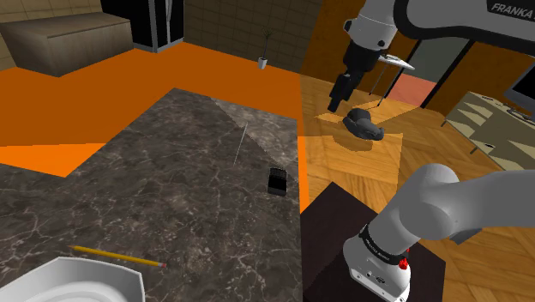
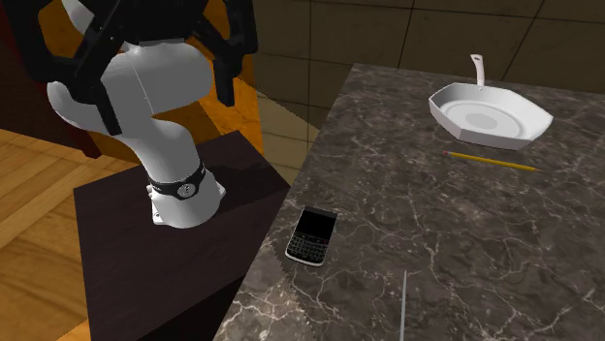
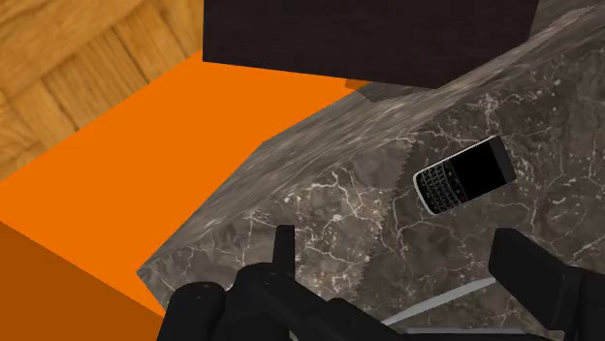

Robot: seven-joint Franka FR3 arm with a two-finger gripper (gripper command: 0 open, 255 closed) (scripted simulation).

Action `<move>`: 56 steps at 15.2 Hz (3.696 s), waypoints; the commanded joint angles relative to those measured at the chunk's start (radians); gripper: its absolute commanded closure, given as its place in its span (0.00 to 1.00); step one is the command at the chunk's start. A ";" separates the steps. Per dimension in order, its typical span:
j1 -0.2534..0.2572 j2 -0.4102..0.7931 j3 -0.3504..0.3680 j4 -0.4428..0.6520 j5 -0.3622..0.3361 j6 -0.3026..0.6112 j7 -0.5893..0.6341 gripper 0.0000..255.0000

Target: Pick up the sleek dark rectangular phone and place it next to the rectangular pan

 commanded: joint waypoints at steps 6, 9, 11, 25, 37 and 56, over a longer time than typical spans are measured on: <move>-0.030 -0.025 0.106 -0.141 0.087 0.103 0.257 0.00; -0.045 -0.013 0.178 -0.206 0.146 0.175 0.411 0.00; -0.055 0.007 0.229 -0.241 0.186 0.228 0.514 0.00; -0.150 0.305 0.528 -0.330 0.338 0.622 1.034 0.00; -0.158 0.345 0.546 -0.355 0.336 0.686 1.041 0.00; -0.142 0.249 0.497 -0.292 0.336 0.529 1.021 1.00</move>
